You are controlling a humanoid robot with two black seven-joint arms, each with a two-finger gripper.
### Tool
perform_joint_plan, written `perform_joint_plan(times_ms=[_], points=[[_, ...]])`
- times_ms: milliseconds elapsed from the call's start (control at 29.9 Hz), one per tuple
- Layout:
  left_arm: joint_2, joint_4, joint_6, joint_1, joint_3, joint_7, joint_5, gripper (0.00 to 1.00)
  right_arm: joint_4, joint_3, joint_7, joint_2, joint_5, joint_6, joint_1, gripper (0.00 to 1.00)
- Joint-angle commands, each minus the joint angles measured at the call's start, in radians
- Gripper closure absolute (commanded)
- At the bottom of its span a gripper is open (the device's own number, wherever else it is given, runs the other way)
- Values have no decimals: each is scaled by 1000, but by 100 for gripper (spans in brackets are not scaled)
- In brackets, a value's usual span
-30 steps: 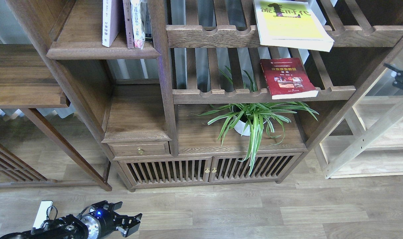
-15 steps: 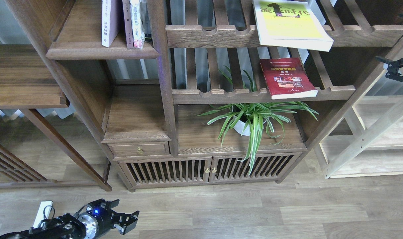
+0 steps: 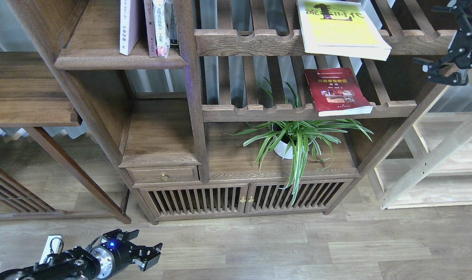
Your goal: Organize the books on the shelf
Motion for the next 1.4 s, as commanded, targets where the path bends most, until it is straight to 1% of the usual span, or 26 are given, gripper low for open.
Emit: perform_joint_plan(times_ms=[0, 167, 334, 535, 735, 936, 1203, 1370], points=[[-3, 3, 0, -7, 0, 4, 0, 14, 1, -3, 32, -8, 0, 3, -15, 0], [-1, 9, 4, -22, 1, 5, 0, 14, 6, -4, 36, -8, -43, 2, -49, 0], [-3, 15, 4, -24, 0, 7, 0, 14, 9, -4, 25, 9, -75, -3, -70, 0], [-7, 23, 8, -24, 0, 7, 0, 14, 9, 0, 13, 49, -75, -9, -54, 0], [-9, 23, 25, -24, 0, 7, -1, 14, 9, 2, 11, 95, -75, -12, -14, 0], [-7, 23, 27, -24, 0, 7, -1, 14, 10, 0, -1, 130, -75, -12, 8, 0], [-7, 23, 27, -24, 0, 7, -1, 14, 12, 0, -4, 167, -75, -6, 9, 0], [-7, 23, 27, -24, 0, 7, -1, 14, 10, 0, -26, 195, -77, -8, 12, 0]])
